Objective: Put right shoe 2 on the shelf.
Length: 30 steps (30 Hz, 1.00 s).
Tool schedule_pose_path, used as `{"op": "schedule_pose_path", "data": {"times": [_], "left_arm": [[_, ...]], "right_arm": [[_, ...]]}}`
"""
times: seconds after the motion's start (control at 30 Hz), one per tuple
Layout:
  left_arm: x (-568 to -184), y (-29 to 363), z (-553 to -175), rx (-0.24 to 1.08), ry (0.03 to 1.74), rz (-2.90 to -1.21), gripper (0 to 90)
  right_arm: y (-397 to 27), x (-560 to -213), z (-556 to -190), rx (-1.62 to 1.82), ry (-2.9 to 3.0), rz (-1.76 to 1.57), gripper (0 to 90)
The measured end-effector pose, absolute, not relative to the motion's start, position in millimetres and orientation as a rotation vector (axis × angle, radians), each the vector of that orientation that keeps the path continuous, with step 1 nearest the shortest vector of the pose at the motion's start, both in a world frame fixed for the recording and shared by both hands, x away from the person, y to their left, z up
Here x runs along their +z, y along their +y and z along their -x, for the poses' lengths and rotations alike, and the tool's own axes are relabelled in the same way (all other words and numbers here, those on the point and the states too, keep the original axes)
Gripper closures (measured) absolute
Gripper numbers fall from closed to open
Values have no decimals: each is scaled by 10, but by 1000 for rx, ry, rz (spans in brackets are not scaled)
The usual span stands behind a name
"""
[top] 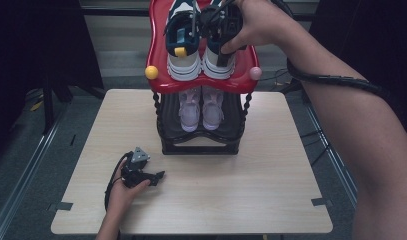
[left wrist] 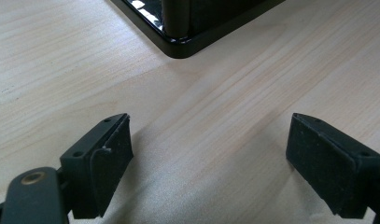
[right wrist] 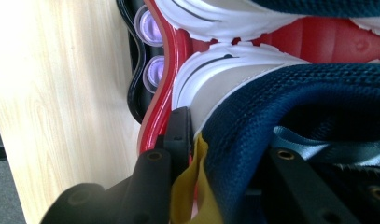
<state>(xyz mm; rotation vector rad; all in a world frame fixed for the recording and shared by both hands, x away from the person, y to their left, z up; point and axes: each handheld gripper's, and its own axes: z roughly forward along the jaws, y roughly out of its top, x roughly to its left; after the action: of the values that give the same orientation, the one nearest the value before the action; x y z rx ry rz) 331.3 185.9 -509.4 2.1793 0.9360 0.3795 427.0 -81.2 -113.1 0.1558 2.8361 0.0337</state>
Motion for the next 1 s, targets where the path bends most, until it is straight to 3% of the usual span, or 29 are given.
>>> {"op": "schedule_pose_path", "data": {"times": [0.47,0.67,1.0], "left_arm": [[-5097,1855,-3318,382,935,-2174,138],[-5095,1854,-3319,381,939,-2177,138],[-5094,1855,-3324,386,937,-2179,139]], "right_arm": [[-951,-1049,-4282,194,2825,-442,252],[-1035,-949,-4255,238,2846,-459,177],[-1110,-821,-4216,247,2838,-469,176]]}}
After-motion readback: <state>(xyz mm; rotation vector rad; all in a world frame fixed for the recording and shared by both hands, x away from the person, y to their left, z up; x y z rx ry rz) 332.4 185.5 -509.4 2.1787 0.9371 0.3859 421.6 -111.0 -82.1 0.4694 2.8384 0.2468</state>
